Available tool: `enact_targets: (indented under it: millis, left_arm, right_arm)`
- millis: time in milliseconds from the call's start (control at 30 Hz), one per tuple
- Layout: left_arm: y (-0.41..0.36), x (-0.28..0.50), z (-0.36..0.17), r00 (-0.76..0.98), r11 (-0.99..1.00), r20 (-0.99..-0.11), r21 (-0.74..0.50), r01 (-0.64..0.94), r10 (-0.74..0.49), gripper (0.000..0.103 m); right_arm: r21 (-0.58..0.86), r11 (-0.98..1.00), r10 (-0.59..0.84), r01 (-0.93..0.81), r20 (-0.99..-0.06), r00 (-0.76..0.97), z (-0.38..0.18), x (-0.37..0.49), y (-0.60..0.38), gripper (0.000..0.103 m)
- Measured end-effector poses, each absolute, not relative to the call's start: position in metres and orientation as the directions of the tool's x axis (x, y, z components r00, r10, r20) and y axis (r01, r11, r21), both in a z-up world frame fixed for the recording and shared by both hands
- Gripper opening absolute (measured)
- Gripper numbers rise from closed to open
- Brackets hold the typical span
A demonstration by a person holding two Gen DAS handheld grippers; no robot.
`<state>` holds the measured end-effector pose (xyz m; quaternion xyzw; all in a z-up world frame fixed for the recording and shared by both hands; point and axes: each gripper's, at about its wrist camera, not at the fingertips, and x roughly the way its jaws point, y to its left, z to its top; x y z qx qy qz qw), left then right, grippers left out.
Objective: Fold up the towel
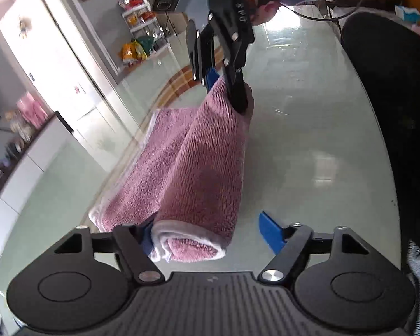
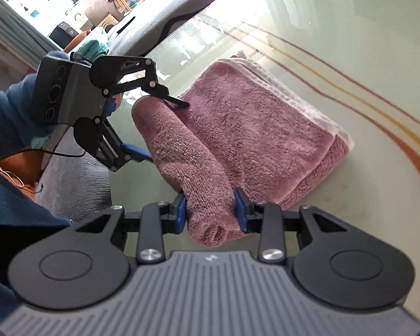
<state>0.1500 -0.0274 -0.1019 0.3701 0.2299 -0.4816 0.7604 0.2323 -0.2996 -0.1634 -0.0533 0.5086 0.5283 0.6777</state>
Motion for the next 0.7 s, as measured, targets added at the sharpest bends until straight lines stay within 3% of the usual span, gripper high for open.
enact_targets:
  millis: [67,133,167,200,233,533,633,700]
  left_arm:
    - [-0.025,0.165,-0.095,0.408,0.329,-0.724,0.259,0.908,-0.556,0.047]
    - [-0.022,0.179,-0.088,0.368,0.373,-0.737,0.169,0.912,-0.567,0.043]
    - [-0.020,0.189,-0.084,0.334,0.399,-0.747,0.100,0.911,-0.575,0.042]
    - [-0.019,0.196,-0.082,0.309,0.416,-0.753,0.052,0.908,-0.580,0.042]
    - [-0.019,0.199,-0.081,0.298,0.422,-0.756,0.032,0.906,-0.582,0.041]
    - [-0.004,0.228,-0.078,0.205,0.485,-0.760,-0.162,0.859,-0.616,0.040]
    - [-0.002,0.234,-0.077,0.180,0.498,-0.762,-0.208,0.842,-0.622,0.040]
    - [-0.003,0.234,-0.078,0.167,0.500,-0.765,-0.224,0.836,-0.622,0.040]
  right_arm:
    - [0.449,0.439,0.662,-0.779,-0.748,-0.058,-0.162,0.226,-0.299,0.038]
    - [0.427,0.438,0.670,-0.791,-0.742,-0.030,-0.156,0.217,-0.299,0.057]
    - [0.419,0.430,0.679,-0.800,-0.734,-0.020,-0.153,0.214,-0.300,0.079]
    - [0.399,0.417,0.692,-0.817,-0.722,0.001,-0.149,0.208,-0.301,0.091]
    - [0.355,0.402,0.706,-0.844,-0.707,0.039,-0.145,0.198,-0.301,0.093]
    - [-0.176,0.281,0.640,-0.943,-0.699,0.321,-0.152,0.132,-0.289,0.088]
    - [-0.329,0.220,0.618,-0.919,-0.682,0.392,-0.167,0.121,-0.280,0.077]
    - [-0.392,0.197,0.599,-0.898,-0.677,0.428,-0.174,0.121,-0.279,0.063]
